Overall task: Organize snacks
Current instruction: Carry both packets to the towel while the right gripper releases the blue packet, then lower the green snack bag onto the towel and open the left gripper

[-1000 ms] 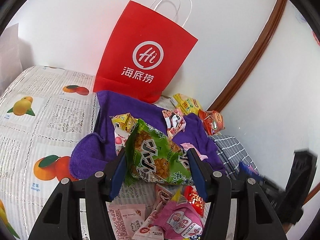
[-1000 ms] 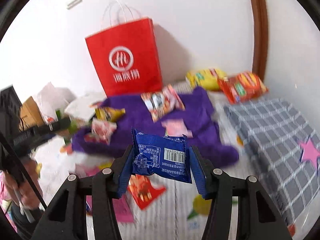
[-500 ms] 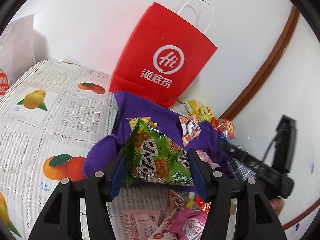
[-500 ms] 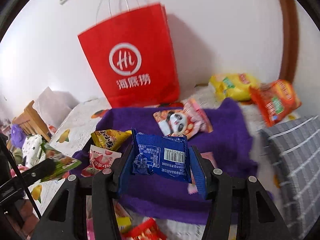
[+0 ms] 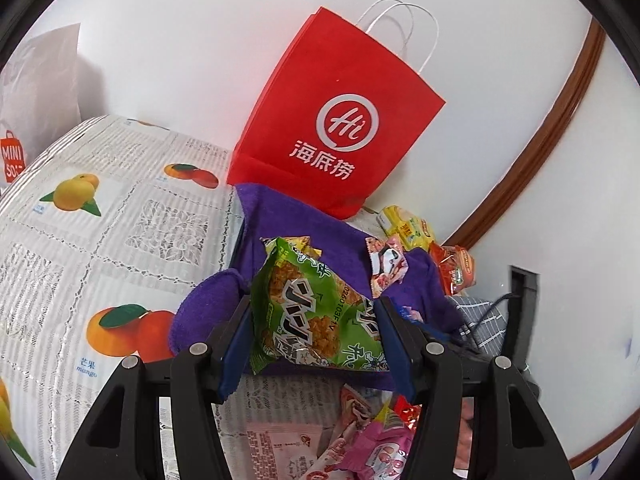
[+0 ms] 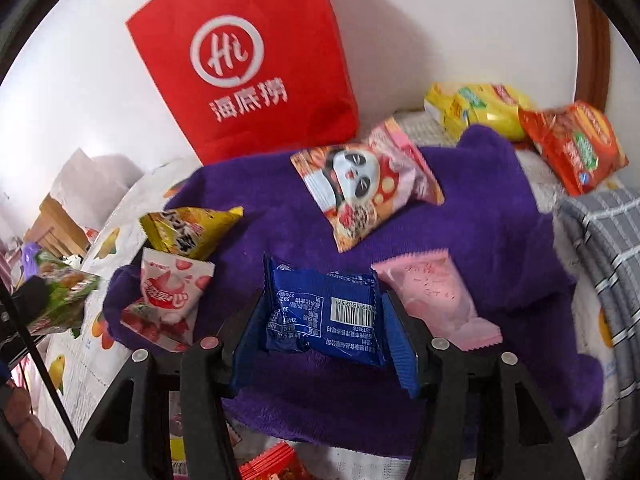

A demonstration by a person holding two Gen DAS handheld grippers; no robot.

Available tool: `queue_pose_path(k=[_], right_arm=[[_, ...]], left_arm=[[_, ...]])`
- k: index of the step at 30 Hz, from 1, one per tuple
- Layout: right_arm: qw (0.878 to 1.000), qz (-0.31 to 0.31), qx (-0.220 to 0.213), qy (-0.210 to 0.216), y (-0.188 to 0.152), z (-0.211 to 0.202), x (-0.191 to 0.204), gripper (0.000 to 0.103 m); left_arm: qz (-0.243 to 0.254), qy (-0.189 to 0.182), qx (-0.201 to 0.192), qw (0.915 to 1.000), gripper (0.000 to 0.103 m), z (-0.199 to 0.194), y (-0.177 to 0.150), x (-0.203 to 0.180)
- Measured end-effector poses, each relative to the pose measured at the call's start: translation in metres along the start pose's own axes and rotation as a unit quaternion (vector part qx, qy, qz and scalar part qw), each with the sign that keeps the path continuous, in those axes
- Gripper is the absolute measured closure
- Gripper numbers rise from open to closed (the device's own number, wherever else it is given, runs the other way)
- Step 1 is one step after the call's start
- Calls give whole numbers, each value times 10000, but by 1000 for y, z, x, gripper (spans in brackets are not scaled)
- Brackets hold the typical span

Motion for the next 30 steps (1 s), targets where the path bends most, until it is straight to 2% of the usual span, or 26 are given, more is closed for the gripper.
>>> queue_pose_path(k=[4,8,16,21,24,30], right_arm=[[10000,-16,26,63,-1,-1,1,42],[9996,18,-216,176,3,-14,-1,24],[9983,194,-510,217,11,-30,-14,24],[9970,375,-671,125,16,-38,-27,24],[9956,640,-667,147,19,-40,-40,24],[9905,1169,-616,372,22,-41,-62,24]], left_arm=[[42,-103,-48,9999,46,-3,-1,-3],[53,-199,-33,9998,46,-1,-2,-6],[223,-248,-32,9994,46,1,-4,-13],[379,-1,178,9991,46,18,-7,-18],[364,-62,318,9988,46,28,-4,-26],[554,158,430,9974,46,57,8,-41]])
Point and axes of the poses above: each gripper's, at about its wrist camera, not at the fingertips, and z roughly the way its jaws point, x to its left, y to its top, the point moved 4 cm from there along z, roughly the way its jaws point, and after that the axes turned 9 degrees about -y, right-handed, at the moved point
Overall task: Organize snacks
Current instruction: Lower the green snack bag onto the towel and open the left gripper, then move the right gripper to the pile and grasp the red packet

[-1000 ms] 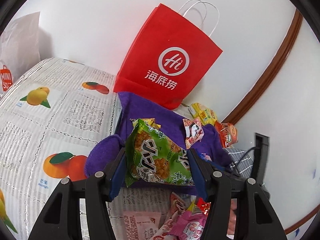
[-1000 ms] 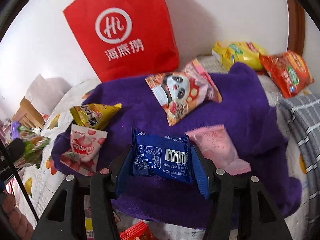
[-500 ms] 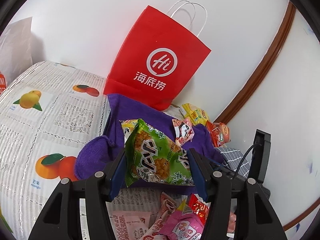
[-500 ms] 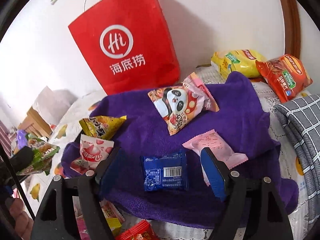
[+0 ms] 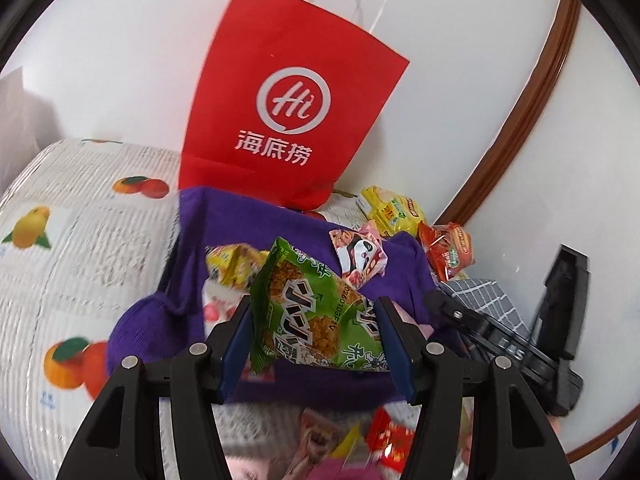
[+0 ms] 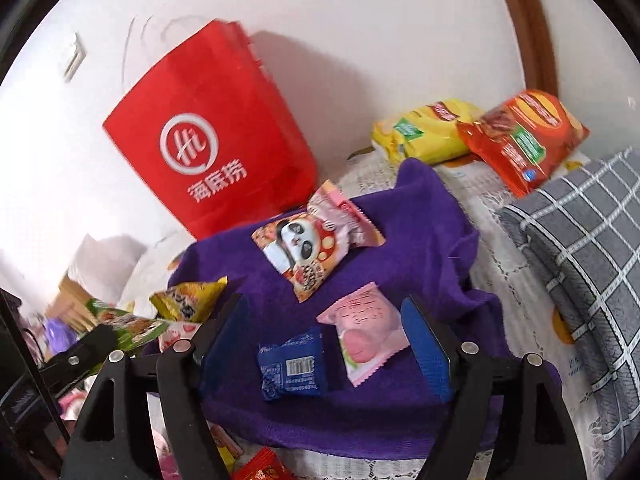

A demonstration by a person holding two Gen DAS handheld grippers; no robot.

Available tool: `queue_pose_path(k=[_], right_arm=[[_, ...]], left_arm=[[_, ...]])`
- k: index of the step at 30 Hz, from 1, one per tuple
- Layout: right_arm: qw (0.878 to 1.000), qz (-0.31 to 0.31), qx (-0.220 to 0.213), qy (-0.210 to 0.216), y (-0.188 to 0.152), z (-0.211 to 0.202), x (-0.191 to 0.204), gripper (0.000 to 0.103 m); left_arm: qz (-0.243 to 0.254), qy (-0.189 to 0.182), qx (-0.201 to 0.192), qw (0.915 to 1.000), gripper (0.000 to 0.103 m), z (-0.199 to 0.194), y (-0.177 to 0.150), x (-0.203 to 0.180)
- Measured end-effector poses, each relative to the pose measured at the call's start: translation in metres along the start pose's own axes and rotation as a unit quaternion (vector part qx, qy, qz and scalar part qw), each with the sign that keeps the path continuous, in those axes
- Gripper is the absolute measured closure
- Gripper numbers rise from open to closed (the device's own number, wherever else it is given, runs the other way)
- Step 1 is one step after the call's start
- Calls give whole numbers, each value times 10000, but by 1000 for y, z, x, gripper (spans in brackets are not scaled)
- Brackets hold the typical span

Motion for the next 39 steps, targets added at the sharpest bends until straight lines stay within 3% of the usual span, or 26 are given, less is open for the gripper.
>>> queue_pose_path(k=[5,8,19,24,30,35,39], right_arm=[[9997,197,68,121,2,2,-8,24],[9997,196,97,123,1,4,-9,24],[9998,-13,55,188,-1,0,1,24],[9995,-126,58,267,-3,-1,7,24],[9991,-320,54,262,-7,-1,15,24],[9986,-451,61,276,-10,-1,19,24],[9980,-539,67,319,-13,-2,24,25]], left_arm=[[33,55,164,9998,46,35,0,-4],[194,319,434,9984,46,49,0,-5],[18,284,903,9955,45,77,-10,6],[-131,-135,1050,9943,26,75,-13,5],[79,-58,732,9973,24,47,-6,2],[-191,-162,698,9972,24,28,-7,17],[-277,-25,617,9977,24,15,-10,31]])
Point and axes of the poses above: each gripper's, at about its wrist camera, not at the fingertips, and z roughly the way its jaws point, x to its left, y to its top, the point moved 4 cm from there along z, roughly the way its jaws point, and after that the axes turned 9 degrees about -y, right-handed, at the moved point
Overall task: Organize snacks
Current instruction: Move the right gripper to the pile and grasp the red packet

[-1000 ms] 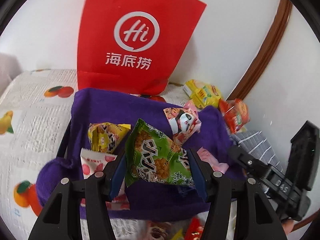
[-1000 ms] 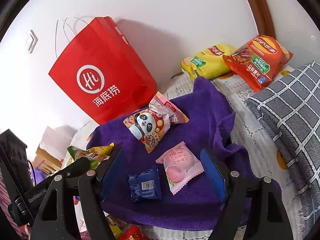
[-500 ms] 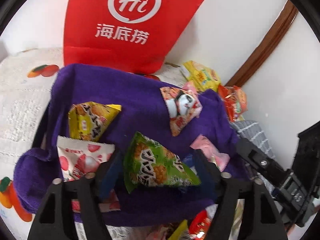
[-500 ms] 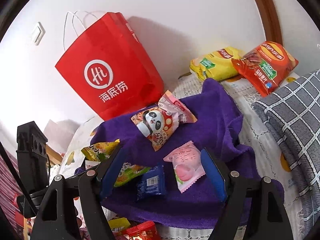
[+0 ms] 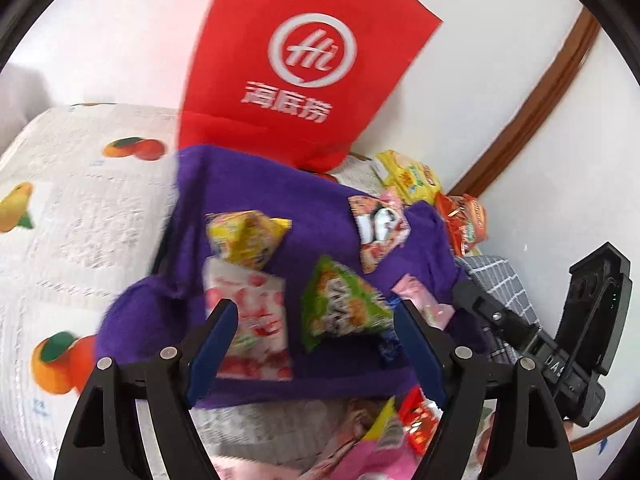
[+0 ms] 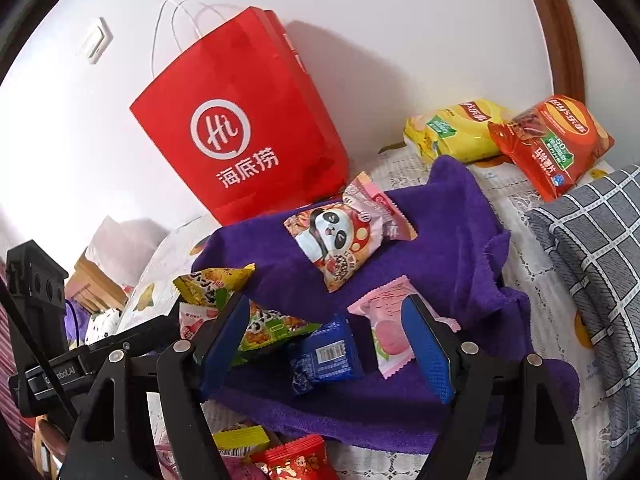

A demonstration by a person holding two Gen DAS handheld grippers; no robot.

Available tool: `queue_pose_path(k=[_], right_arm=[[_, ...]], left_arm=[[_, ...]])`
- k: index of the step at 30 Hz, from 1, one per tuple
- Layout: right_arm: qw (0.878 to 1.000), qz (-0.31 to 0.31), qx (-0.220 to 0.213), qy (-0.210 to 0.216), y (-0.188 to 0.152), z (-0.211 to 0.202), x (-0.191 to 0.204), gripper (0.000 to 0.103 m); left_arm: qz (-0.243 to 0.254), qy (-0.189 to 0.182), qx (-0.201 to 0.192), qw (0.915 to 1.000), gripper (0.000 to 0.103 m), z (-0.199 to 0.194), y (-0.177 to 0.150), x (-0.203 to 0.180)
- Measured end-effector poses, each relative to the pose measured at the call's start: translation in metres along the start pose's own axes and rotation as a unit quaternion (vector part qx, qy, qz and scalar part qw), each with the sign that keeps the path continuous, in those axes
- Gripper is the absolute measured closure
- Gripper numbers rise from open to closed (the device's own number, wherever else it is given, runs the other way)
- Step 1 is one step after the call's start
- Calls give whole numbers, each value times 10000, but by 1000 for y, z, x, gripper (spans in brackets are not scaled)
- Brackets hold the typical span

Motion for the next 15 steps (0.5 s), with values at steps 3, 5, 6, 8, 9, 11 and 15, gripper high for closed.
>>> queue_pose_path(k=[3,5,6,8,9,11,15], right_arm=[[10000,-82,-26,18,-2,-3,6,29],[9997,-220,-68,29,-5,-6,12,32],[9995,-316,-94,34,-7,-9,15,34],[9987,-478,-116,97,-12,-14,20,38],[9982,-562,-128,183,-18,-17,22,38],[9978,-615,-54,258,-26,-21,24,39],[9951,-988,64,33,-46,-34,28,40]], left_arm=[[-60,14,-30,10000,24,-7,-4,8],[-85,79,-59,9999,24,-13,-8,14],[-107,113,-66,9999,24,-15,-10,17],[-167,130,-43,9998,24,-17,-13,22],[-192,106,-39,9998,24,-19,-15,24],[-213,59,-73,9997,24,-24,-17,25],[-297,45,-107,9995,24,-31,-21,29]])
Point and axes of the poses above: each gripper's, at about its wrist camera, not at the fingertips, and z roughly the way its jaws point, x to its left, y to its top, the point moved 4 cm from there along z, roughly the way its jaws point, and after that the axes turned 9 degrees about -y, right-handed, at the moved point
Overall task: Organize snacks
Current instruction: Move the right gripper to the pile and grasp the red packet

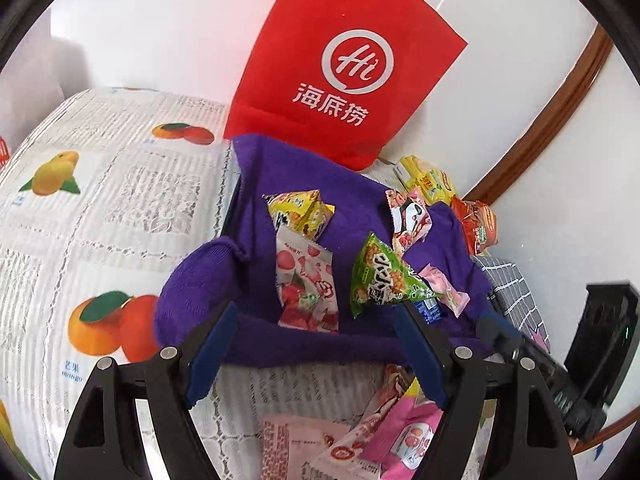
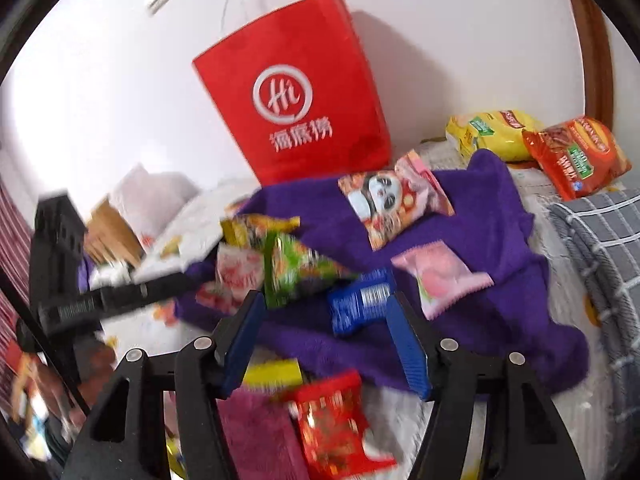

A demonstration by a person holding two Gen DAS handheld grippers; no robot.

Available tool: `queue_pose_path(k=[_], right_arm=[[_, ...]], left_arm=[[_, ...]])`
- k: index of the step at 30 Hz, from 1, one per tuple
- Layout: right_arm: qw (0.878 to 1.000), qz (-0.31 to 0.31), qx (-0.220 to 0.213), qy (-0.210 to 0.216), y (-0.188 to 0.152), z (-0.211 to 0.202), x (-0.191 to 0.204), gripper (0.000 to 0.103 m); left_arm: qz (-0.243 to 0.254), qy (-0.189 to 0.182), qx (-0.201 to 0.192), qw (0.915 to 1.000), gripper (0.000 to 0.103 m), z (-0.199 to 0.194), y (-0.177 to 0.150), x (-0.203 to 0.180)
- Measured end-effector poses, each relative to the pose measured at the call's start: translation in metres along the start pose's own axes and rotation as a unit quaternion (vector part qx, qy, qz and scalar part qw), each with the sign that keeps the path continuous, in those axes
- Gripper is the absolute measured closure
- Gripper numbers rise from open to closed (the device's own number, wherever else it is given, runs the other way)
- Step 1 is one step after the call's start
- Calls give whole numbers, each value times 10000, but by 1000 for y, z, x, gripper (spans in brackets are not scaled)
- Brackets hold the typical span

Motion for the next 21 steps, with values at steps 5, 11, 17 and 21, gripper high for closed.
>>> queue_pose_path(k=[5,11,17,21], right_arm=[[9984,-391,352,-207,-27,-11,6,40],[9941,-616,737,-495,-45,-2,10,41],[9864,-858,1149,-809,-61,22,18,41],[9811,-1221,955,-1160,-65,20,26,42]], left_arm=[[-173,-243,35,9995,24,-3,-4,1],[-21,-178,-117,9998,24,-11,-1,-4],[-112,-442,-149,9989,24,-16,2,-6],[-250,-630,-112,9976,24,-16,3,-3]])
Point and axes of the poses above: each gripper's, at about its wrist camera, not at the fingertips, and z roughly the way its jaws point, x to its left, y to its top, the point moved 4 cm from there along z, roughly the way its jaws point, and after that the axes turned 9 degrees about -y, right-handed, at the moved point
